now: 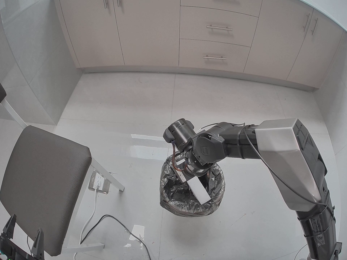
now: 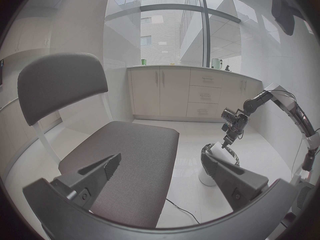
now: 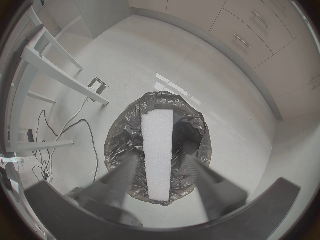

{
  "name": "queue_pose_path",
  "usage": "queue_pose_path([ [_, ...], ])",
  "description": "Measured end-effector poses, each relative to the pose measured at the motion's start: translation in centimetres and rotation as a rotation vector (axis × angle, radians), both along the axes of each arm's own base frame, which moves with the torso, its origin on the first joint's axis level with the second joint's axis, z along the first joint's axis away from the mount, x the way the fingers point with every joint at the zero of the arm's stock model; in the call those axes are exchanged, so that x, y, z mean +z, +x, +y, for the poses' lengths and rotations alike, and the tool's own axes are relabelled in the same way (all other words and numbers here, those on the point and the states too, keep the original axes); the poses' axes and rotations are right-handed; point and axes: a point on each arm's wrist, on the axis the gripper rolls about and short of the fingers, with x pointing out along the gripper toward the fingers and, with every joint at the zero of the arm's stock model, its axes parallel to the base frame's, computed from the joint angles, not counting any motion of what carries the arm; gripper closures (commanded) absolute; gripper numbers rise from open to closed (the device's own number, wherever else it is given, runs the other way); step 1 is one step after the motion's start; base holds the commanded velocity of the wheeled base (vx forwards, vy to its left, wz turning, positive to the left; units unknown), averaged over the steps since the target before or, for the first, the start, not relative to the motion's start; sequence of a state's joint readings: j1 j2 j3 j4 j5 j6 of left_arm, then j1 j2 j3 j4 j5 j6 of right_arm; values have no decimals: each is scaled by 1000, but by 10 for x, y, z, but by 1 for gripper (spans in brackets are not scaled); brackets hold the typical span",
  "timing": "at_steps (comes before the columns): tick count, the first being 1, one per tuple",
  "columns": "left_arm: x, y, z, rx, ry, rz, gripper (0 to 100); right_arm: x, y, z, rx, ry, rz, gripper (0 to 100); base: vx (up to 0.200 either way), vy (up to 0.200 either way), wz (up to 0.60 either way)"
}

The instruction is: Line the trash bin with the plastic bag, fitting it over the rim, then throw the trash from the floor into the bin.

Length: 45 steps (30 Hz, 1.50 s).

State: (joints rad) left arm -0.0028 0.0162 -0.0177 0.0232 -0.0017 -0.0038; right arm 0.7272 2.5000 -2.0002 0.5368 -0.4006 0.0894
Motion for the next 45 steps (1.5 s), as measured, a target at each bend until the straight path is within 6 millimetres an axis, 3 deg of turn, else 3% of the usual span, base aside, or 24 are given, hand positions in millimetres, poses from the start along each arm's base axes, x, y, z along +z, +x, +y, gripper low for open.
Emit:
queue_pose_path([
  [12,0,0,0,-1,0,0,0,1,1,5,-9,9,-47,100,0,0,0],
  [45,0,0,0,0,0,0,0,-22,12,11,-3,23,-84,100,0,0,0],
])
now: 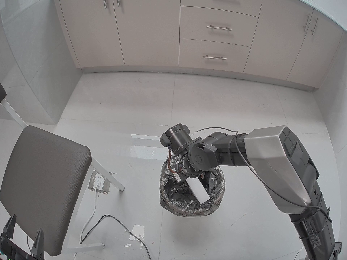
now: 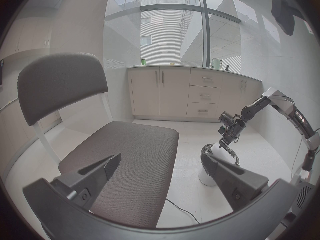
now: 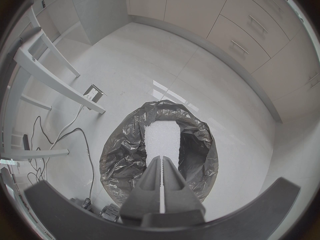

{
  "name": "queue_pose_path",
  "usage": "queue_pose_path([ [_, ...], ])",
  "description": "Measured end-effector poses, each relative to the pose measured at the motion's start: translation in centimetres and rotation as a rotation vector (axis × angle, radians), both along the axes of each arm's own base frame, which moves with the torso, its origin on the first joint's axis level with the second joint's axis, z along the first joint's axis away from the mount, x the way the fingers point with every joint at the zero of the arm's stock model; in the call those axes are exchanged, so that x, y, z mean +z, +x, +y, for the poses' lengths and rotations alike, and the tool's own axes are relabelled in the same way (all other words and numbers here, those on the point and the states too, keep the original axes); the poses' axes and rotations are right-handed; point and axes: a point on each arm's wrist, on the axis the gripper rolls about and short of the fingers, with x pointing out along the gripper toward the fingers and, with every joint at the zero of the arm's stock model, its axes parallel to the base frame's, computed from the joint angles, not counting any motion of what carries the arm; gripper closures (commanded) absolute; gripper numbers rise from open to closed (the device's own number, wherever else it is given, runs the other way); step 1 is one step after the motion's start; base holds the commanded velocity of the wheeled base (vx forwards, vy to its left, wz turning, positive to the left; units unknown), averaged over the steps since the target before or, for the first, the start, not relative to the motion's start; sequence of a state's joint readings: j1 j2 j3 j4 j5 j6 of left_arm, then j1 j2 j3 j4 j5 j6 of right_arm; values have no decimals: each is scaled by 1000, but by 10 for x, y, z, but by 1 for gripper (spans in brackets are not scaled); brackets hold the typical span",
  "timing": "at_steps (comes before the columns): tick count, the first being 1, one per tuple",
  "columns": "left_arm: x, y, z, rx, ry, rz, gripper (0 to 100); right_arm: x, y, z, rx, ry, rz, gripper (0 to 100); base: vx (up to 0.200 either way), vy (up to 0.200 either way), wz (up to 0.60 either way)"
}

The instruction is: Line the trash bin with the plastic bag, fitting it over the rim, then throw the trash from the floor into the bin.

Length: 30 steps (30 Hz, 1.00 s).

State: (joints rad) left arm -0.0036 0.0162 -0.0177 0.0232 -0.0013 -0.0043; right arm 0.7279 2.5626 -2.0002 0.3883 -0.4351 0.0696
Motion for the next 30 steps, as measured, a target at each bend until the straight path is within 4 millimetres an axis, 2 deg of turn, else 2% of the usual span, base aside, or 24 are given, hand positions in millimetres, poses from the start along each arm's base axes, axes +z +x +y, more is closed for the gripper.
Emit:
queue_pose_path([
  [16,0,0,0,0,0,0,0,-26,10,-3,-14,-18,16,100,0,0,0],
  [30,0,0,0,0,0,0,0,-67,23,-7,-19,-37,18,100,0,0,0],
])
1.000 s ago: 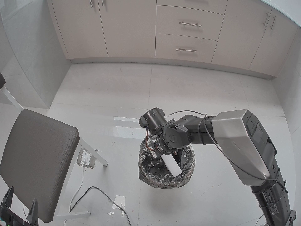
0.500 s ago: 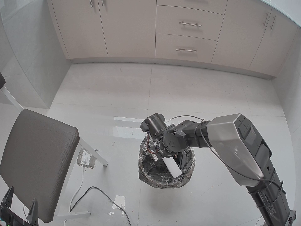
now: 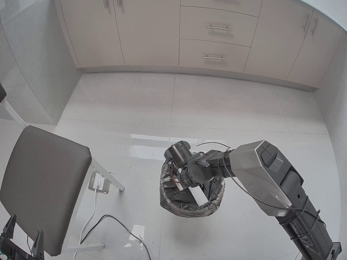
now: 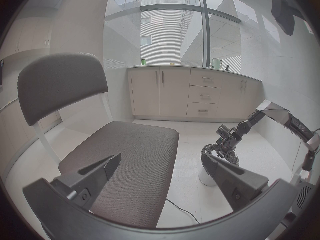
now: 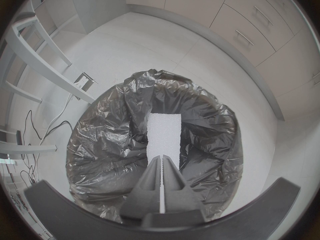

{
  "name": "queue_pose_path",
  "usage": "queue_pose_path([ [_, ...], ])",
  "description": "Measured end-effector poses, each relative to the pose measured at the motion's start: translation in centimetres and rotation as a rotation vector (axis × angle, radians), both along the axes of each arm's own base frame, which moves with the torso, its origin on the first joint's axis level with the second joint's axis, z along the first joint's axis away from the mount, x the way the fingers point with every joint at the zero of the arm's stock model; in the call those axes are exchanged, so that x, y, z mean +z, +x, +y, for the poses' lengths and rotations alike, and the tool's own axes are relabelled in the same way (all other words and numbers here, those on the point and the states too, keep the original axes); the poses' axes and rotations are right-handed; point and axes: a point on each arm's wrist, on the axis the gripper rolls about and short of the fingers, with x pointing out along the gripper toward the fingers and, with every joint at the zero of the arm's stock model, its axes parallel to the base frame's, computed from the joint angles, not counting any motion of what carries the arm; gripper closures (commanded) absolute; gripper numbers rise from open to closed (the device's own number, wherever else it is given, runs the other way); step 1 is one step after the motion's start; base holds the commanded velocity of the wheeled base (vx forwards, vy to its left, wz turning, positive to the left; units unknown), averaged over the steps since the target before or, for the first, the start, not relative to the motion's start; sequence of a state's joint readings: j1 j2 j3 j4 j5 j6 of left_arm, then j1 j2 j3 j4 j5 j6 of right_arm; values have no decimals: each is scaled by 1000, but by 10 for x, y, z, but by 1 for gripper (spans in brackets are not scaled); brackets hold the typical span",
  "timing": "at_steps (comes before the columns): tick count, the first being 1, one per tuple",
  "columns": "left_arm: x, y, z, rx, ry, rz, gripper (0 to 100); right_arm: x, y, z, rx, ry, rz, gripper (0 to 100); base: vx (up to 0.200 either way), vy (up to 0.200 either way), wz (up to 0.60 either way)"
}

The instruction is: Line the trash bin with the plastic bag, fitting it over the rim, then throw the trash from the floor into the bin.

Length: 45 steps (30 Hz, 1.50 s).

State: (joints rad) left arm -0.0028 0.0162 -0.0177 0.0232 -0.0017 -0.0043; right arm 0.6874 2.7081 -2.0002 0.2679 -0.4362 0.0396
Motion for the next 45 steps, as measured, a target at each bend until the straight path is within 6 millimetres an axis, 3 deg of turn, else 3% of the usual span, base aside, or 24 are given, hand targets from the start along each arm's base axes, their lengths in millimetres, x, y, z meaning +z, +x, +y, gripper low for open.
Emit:
queue_pose_path([
  [31,0,0,0,-1,0,0,0,-76,1,-7,-13,-104,56,100,0,0,0],
  [45,0,0,0,0,0,0,0,-61,-2,0,4,-92,38,100,0,0,0],
])
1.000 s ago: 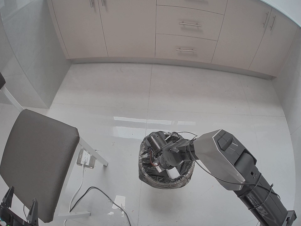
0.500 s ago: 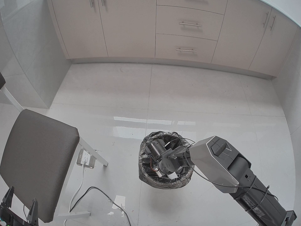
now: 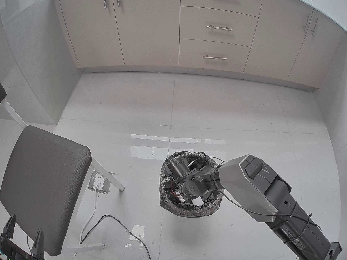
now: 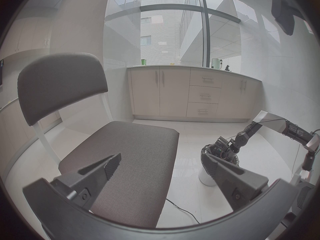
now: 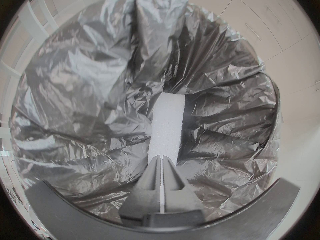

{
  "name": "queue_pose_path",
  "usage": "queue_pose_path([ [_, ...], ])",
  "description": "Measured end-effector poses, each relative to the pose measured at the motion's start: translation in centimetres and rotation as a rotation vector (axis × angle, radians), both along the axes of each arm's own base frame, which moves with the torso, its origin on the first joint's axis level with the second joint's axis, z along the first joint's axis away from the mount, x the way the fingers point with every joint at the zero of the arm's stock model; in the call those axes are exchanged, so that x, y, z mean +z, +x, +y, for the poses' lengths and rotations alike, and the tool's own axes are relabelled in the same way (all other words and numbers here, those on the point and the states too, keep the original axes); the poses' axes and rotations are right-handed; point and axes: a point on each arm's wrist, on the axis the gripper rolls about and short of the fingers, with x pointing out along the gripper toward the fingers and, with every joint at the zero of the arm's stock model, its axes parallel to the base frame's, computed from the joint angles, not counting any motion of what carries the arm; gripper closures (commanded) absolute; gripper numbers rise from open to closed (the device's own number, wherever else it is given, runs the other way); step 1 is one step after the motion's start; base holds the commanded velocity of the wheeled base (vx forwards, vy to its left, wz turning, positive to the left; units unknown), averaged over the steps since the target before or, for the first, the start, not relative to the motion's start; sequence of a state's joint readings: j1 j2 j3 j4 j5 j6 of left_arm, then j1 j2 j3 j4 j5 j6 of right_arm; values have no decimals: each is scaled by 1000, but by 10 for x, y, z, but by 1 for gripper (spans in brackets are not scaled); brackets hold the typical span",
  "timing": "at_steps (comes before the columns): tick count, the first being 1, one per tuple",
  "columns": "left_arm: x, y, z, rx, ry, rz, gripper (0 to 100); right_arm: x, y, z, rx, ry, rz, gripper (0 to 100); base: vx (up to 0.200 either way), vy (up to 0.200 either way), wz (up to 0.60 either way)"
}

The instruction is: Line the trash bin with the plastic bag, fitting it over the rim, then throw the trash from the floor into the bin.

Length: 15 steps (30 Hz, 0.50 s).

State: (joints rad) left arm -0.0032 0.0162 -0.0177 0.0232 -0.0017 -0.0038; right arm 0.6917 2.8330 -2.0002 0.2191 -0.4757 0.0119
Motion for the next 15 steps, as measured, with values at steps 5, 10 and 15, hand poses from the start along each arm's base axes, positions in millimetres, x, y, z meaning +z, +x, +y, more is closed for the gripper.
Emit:
queue_pose_path([
  [5,0,0,0,0,0,0,0,9,-2,4,19,1,-12,100,0,0,0],
  [10,0,0,0,0,0,0,0,18,-2,5,30,5,-24,100,0,0,0],
  [15,0,0,0,0,0,0,0,30,-2,6,38,4,-31,100,0,0,0],
])
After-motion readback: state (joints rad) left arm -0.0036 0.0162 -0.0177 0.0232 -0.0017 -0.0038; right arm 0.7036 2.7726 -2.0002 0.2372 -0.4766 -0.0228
